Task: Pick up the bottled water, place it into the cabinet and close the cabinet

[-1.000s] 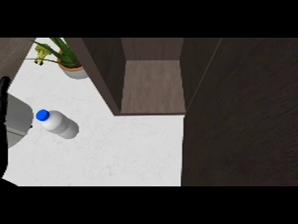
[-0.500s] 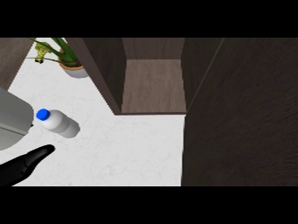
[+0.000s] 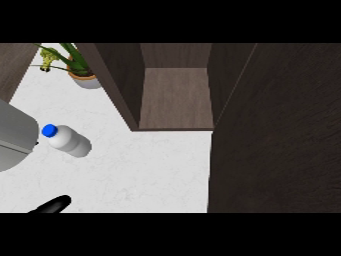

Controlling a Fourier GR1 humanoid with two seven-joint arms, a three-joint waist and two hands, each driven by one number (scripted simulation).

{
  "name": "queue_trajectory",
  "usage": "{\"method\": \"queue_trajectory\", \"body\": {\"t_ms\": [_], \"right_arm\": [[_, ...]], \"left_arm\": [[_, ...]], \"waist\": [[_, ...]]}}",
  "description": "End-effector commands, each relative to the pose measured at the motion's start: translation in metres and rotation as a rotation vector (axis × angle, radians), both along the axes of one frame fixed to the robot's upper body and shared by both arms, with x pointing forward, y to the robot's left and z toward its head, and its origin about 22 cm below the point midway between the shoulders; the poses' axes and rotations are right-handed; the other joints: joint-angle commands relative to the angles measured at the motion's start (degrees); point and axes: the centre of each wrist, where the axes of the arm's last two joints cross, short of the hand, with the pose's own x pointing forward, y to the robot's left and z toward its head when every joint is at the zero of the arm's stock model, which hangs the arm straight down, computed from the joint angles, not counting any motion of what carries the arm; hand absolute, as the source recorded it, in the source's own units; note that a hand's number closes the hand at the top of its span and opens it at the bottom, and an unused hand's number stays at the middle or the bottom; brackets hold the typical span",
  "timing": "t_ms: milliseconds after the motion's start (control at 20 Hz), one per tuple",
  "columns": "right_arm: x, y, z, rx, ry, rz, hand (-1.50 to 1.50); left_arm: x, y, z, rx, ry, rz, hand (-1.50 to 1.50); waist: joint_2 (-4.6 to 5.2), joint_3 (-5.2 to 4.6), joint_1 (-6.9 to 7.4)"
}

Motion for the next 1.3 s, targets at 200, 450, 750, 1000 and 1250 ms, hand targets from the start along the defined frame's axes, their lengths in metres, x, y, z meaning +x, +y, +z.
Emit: {"method": "queue_trajectory", "body": {"t_ms": [200,450,750,1000,1250], "right_arm": [[-0.034,-0.003,0.016,0.016,-0.025,0.008,-1.50],[-0.041,-0.001,0.022,0.002,-0.036,0.009,-1.50],[-0.050,-0.007,0.024,-0.006,-0.047,0.012,-1.50],[-0.055,-0.007,0.022,0.001,-0.039,0.000,-1.50],[-0.064,-0.012,0.013,-0.006,-0.027,0.046,-1.50]], "left_arm": [[-0.018,-0.009,0.007,-0.016,0.013,0.020,-1.50],[-0.018,0.003,-0.012,-0.003,0.042,0.031,-1.50],[0.013,0.020,-0.029,-0.019,0.086,0.070,-1.50],[0.017,0.024,-0.062,-0.066,0.127,0.071,-1.50],[0.033,0.043,-0.092,-0.106,0.142,0.105,-1.50]], "waist": [[0.00,0.02,-0.25],[-0.01,-0.06,0.01],[0.09,-0.04,-0.55],[0.06,-0.08,-0.32],[0.05,-0.06,-0.66]]}}
